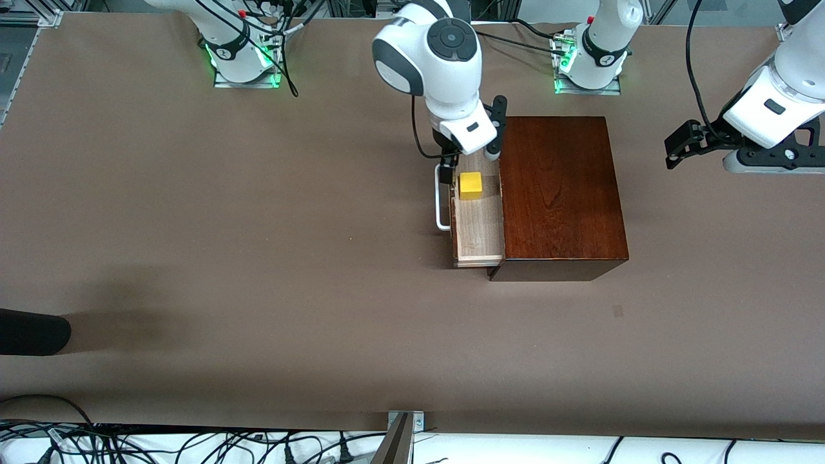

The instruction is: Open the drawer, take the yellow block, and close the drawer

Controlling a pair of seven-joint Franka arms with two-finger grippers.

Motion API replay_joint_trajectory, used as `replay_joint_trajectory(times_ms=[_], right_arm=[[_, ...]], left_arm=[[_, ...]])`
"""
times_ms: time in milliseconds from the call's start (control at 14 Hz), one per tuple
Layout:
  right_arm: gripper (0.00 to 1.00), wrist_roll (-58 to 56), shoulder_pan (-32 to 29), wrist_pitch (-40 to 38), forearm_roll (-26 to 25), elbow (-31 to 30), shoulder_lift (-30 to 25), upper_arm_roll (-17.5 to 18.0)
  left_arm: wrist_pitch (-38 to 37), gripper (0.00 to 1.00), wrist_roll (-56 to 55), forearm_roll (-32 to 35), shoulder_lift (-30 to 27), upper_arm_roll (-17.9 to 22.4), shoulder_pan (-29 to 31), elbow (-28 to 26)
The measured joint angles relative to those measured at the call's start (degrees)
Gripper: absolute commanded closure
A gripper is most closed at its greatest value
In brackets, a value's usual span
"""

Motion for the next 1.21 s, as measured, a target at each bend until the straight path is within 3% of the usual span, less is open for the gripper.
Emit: replay_joint_trajectory(times_ms=[286, 1214], right_arm=[[0.0, -2.7, 1.6, 1.9, -2.5, 0.7, 1.8, 0.0], [0.0, -3.9, 2.6, 7.9, -3.6, 0.9, 7.1, -0.4]], left_arm=[[0.0, 0.0, 0.0, 0.0, 0.0, 0.0, 0.0, 0.0], [-0.1, 0.0, 0.0, 0.0, 0.0, 0.0, -0.1, 0.0]])
